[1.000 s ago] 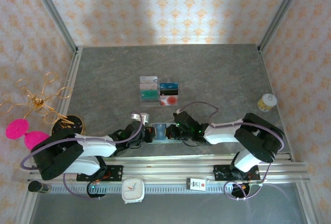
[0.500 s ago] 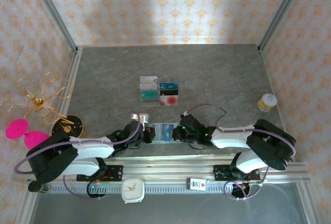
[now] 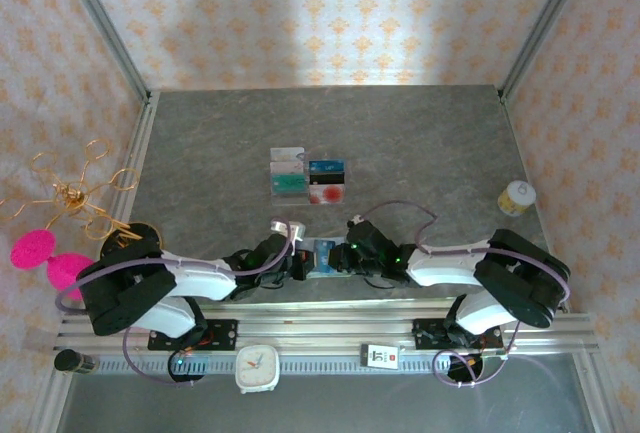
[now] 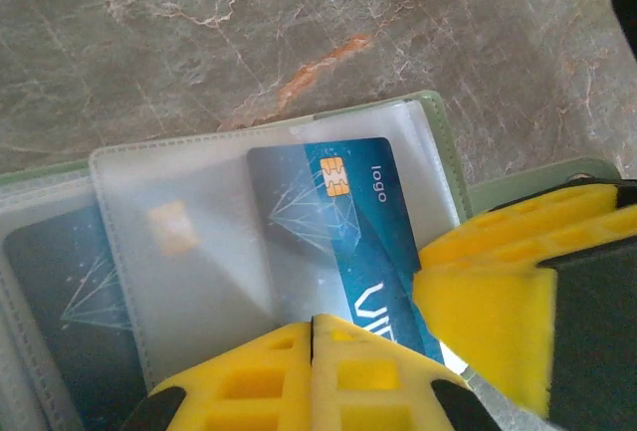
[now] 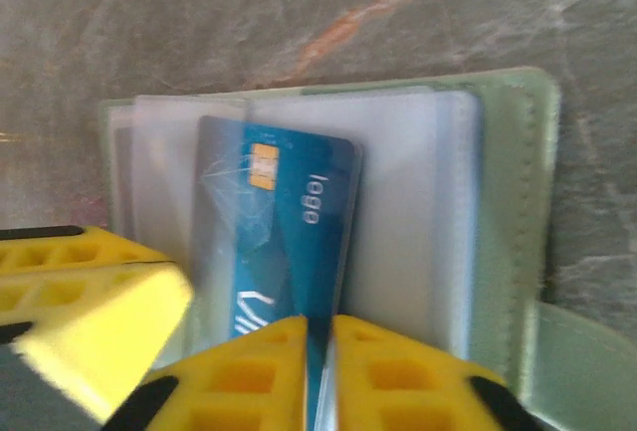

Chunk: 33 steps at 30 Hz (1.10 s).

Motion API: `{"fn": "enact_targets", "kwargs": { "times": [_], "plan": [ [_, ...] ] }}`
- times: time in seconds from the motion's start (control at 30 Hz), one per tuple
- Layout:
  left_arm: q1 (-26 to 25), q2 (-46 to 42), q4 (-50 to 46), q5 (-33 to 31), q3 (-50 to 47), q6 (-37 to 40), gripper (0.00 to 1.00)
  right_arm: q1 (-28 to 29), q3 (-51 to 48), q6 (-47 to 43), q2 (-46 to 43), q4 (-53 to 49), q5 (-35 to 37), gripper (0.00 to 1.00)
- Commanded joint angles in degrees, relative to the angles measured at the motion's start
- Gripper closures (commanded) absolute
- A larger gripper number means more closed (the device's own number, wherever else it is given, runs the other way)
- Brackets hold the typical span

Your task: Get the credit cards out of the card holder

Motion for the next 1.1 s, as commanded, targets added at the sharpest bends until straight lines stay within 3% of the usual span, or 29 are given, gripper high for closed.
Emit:
{"fn": "enact_targets", "kwargs": {
  "times": [0.0,0.1,0.3,0.47,0.63,0.97,1.07],
  "plan": [
    [-0.23,2.12,-3.0,0.18,0.19,0.79,1.0,-0.17,-0.6,0.6,0.22,-0.16,1.22,0.67],
    [-0.22,2.22,-3.96,0.11,-0.15,0.79,1.0,-0.12,-1.21,1.45,0.53,1.57,0.57,0.66],
    [-0.21,2.23,-3.93,0.73,-0.64,0.79,1.0,-0.47,-1.19,2.9,3.09,5.52,-1.86,0.74],
    [-0.08,1.66,-3.83,0.54,-1.07,0.62,1.0,-1.67,-2.12,4.66,1.01,2.08,2.32,0.72],
    [-0.12,2.42,-3.17,1.42,-0.7,0.97,1.0,-2.32,-2.74,3.96,1.23,5.98,-1.43,0.86],
    [0.26,2.39,-2.27,1.89,-0.72,1.83,1.0,-2.32,-2.52,0.34,1.66,11.03,-6.37,0.84],
    [0.44,2.61,-2.24,2.5,-0.6,2.09,1.0,-2.32,-2.04,-0.59,1.95,10.42,-6.03,0.91]
  ]
}}
